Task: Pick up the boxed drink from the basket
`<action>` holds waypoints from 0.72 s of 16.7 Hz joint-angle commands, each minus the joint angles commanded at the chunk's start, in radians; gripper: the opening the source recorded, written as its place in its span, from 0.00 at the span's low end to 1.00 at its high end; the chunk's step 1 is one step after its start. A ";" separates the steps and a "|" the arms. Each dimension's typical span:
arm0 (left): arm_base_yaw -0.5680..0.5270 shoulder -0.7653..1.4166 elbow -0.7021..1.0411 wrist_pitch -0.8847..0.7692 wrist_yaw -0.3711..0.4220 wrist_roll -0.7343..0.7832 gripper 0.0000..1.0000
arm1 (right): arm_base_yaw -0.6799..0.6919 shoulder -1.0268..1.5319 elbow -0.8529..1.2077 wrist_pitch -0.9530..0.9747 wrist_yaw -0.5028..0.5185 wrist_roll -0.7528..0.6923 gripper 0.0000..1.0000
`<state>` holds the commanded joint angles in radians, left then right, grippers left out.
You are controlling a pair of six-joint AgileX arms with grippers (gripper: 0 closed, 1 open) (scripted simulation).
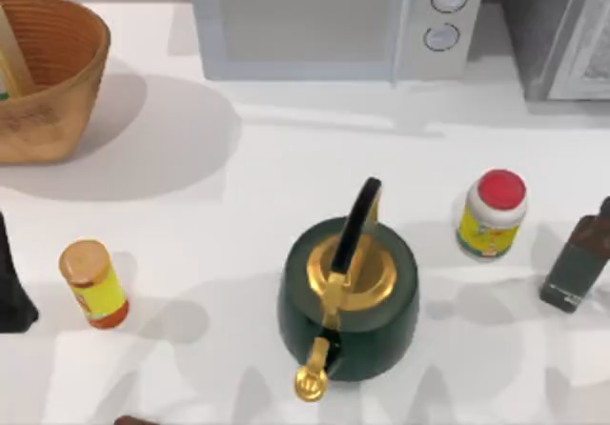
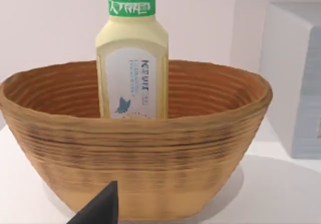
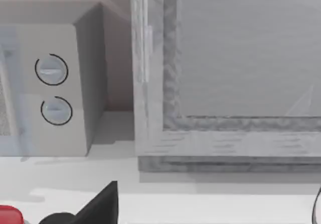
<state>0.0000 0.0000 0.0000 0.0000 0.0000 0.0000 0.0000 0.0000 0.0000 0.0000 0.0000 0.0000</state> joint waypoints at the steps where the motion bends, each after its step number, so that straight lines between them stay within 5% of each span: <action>1: 0.000 0.000 0.000 0.000 0.000 0.000 1.00 | 0.000 0.000 0.000 0.000 0.000 0.000 1.00; 6: 0.011 0.102 0.024 0.056 0.014 -0.006 1.00 | 0.000 0.000 0.000 0.000 0.000 0.000 1.00; 12: 0.051 0.501 0.161 0.326 0.062 -0.002 1.00 | 0.000 0.000 0.000 0.000 0.000 0.000 1.00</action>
<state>0.0512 0.5011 0.1610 0.3256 0.0616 -0.0019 0.0000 0.0000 0.0000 0.0000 0.0000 0.0000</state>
